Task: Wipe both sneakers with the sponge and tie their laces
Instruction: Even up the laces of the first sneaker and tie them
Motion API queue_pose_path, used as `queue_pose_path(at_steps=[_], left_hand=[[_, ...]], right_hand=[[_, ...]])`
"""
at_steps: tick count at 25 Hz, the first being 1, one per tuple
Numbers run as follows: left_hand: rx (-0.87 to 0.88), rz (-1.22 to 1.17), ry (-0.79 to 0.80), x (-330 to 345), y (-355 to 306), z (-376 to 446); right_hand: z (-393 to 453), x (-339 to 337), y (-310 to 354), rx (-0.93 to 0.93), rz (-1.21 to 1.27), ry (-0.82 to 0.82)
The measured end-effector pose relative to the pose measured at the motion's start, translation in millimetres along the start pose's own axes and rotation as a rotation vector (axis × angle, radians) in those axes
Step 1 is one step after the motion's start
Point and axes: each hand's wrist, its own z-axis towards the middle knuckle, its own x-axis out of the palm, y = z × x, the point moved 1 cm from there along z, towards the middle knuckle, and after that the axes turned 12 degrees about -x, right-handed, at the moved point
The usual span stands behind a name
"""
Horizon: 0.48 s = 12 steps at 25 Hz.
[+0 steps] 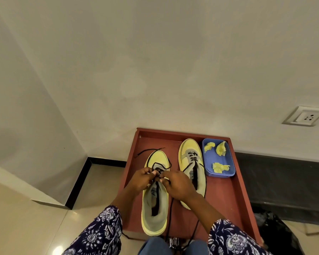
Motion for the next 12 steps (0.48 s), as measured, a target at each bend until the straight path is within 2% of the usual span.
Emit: queue_pose_path(at_steps=[5, 8, 12], left_hand=[[0.009, -0.040, -0.002, -0.6, -1.1, 0.3], [0.069, 0.008, -0.033, -0.9, -0.2, 1.1], [0.166, 0.089, -0.061, -2.2, 3.5, 3.9]], right_hand=[[-6.9, 3.9, 1.8, 0.001, -0.154, 0.086], [-5.3, 8.8, 0.4, 0.066, -0.086, 0.104], [-0.5, 11.6, -3.0, 0.129, 0.054, 0.042]])
